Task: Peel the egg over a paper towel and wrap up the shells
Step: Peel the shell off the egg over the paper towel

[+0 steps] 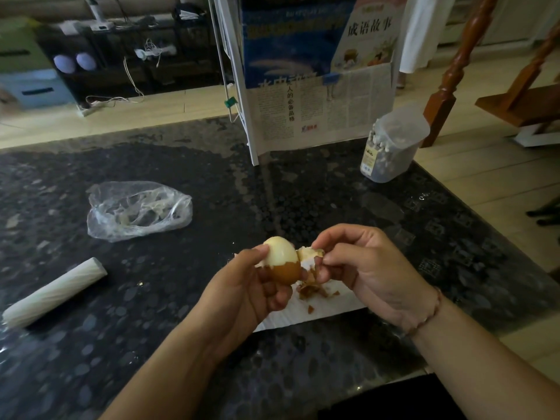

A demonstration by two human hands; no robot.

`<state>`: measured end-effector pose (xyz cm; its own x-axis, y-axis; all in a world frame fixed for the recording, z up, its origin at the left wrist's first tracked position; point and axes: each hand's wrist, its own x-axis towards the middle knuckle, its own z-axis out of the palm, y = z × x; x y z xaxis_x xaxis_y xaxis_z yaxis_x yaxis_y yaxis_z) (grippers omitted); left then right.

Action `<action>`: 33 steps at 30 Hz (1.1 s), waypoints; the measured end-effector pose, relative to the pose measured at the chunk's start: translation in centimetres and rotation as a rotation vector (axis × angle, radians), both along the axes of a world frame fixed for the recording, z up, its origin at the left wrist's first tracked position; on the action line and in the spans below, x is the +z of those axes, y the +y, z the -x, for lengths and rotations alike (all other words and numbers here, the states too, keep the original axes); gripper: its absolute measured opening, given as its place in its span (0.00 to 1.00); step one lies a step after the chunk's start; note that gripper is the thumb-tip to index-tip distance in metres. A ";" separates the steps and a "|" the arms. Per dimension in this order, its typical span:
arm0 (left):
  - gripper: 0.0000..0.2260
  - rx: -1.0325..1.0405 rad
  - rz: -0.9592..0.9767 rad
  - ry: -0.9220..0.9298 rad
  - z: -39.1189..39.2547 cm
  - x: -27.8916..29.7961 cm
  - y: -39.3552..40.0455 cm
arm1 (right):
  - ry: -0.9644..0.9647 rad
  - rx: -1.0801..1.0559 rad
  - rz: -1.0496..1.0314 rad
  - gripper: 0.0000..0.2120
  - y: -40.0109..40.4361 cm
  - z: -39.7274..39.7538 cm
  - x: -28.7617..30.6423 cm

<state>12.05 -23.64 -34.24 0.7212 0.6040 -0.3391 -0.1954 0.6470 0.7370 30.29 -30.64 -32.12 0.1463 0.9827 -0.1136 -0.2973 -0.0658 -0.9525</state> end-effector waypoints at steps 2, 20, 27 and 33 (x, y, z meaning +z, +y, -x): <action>0.23 -0.010 0.013 -0.007 0.0 0.1 0.0 | 0.041 0.005 0.027 0.18 0.1 0.1 -0.2; 0.16 -0.007 -0.279 0.152 -0.4 0.5 0.0 | -0.142 -0.042 -0.044 0.10 0.2 -0.3 -0.5; 0.14 -0.009 -0.367 0.154 -0.2 0.4 0.3 | -0.568 -0.021 -0.069 0.08 -0.1 0.5 -0.7; 0.16 -0.026 -0.527 0.333 0.0 0.8 0.1 | -0.489 0.051 -0.063 0.18 -0.4 1.1 -0.4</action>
<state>12.06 -23.51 -33.43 0.6447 0.7352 -0.2093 0.1107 0.1812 0.9772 29.19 -31.03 -32.53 0.1195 0.9927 0.0159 0.1871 -0.0068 -0.9823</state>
